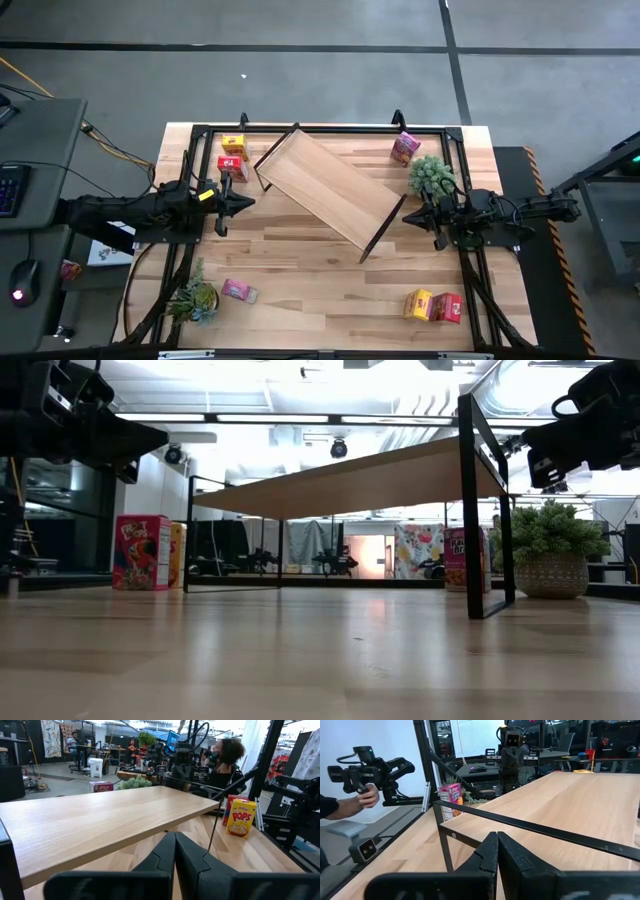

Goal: Stack cereal on shelf
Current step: Put the top red cereal box on the shelf

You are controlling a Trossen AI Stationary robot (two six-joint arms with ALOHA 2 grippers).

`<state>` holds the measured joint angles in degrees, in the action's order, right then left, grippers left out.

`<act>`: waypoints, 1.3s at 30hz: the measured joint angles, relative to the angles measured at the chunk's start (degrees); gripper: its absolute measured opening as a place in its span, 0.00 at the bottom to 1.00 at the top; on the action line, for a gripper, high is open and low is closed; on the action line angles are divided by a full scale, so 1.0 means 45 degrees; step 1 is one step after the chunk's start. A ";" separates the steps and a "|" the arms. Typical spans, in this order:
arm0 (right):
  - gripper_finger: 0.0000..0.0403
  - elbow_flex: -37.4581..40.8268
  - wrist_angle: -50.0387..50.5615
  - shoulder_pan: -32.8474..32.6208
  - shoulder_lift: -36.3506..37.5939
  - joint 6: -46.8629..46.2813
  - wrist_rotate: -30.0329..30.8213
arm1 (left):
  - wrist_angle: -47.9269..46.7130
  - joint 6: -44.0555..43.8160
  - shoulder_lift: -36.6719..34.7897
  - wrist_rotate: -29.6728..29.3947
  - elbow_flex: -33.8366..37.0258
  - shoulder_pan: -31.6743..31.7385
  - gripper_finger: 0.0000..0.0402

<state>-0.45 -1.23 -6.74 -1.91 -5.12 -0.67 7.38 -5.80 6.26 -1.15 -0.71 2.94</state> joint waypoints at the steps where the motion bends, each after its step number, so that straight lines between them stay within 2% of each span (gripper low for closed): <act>1: 0.00 -0.0004 0.0000 0.0000 -0.0001 -0.0048 0.0058 | 0.0005 0.0000 0.0001 0.0000 0.0000 0.0000 0.00; 5: 0.00 0.0001 0.0000 0.0000 -0.0001 -0.0118 0.0123 | 0.0118 -0.0006 0.0001 -0.0096 0.0000 0.0002 0.00; 9: 0.00 -0.0002 0.0039 0.0000 0.0001 -0.0118 0.0123 | 0.1776 -0.0479 0.0149 -0.1455 -0.0085 0.0004 0.02; 13: 0.00 0.0000 0.0036 0.0000 0.0002 -0.0138 0.0123 | 0.1101 0.0410 0.0805 -0.2660 -0.1523 0.0010 0.11; 19: 0.00 -0.0004 0.0034 0.0000 -0.0001 -0.0143 0.0118 | -0.4395 0.1013 0.3494 -0.4722 -0.5597 0.0215 0.34; 22: 0.00 -0.0002 0.0036 0.0000 -0.0001 -0.0124 0.0118 | -0.7568 0.1098 0.5246 -0.6087 -0.7924 0.0717 0.45; 25: 0.00 -0.0004 0.0034 0.0000 -0.0001 -0.0104 0.0113 | -1.0311 0.1024 0.7075 -0.6668 -1.0394 0.1472 0.54; 28: 0.00 -0.0004 0.0034 0.0000 -0.0001 -0.0101 0.0113 | -1.2871 0.1017 0.8829 -0.6300 -1.2523 0.2561 0.61; 31: 0.00 0.0001 0.0034 0.0000 -0.0001 -0.0099 0.0113 | -1.5129 0.1441 1.0498 -0.4831 -1.4029 0.3907 0.64; 35: 0.00 -0.0004 0.0034 0.0000 -0.0001 -0.0099 0.0113 | -1.6554 0.3327 1.2258 -0.3046 -1.4483 0.5464 0.65; 39: 0.00 -0.0004 0.0034 0.0000 -0.0001 -0.0099 0.0110 | -1.7236 0.5272 1.3556 -0.2833 -1.4489 0.6317 0.65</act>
<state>-0.47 -1.08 -6.74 -1.91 -5.56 -0.18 -70.19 17.92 67.26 -13.89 -65.91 31.37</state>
